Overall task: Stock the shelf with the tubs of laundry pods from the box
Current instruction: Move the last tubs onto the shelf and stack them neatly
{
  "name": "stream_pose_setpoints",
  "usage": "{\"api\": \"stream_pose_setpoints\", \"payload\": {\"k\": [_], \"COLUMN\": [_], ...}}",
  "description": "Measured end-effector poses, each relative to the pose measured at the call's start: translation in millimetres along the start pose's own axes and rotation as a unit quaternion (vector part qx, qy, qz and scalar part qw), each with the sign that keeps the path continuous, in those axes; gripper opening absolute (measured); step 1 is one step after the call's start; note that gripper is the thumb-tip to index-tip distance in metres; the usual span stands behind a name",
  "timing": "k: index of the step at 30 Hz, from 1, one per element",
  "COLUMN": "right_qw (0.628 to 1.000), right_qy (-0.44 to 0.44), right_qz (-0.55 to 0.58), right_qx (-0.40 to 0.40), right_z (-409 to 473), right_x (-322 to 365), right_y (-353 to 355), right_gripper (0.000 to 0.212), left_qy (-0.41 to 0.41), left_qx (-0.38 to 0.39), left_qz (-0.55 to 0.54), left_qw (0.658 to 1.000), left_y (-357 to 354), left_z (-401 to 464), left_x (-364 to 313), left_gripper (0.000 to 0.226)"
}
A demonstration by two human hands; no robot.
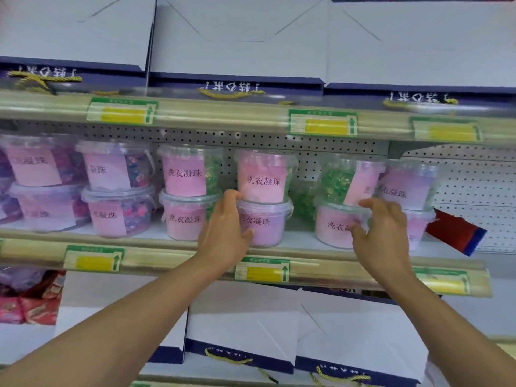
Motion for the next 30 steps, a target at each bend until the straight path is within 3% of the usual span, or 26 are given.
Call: {"api": "stream_pose_setpoints", "payload": {"k": [6, 14, 30], "right_qw": [0.997, 0.989, 0.992], "right_qy": [-0.011, -0.001, 0.027], "right_qz": [-0.076, -0.147, -0.123], "right_qx": [0.007, -0.012, -0.005], "right_z": [6, 12, 1], "right_x": [-2, 9, 24], "right_y": [-6, -11, -9], "right_gripper": [0.043, 0.035, 0.034], "left_qy": [-0.008, -0.137, -0.16], "left_qx": [0.032, 0.041, 0.101], "left_qz": [0.078, 0.039, 0.026], "left_qw": [0.996, 0.989, 0.982], "left_y": [10, 33, 26], "left_z": [-16, -38, -31], "left_x": [-6, -24, -17], "left_gripper": [0.075, 0.053, 0.04]}}
Point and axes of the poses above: each hand's wrist, its own z-axis towards the middle knuckle, its own y-axis out of the back of the hand, x = y × z, the point moved 5 cm from there along z, towards the middle knuckle, and after that the axes turned 2 degrees about x, right-handed, at the moved point
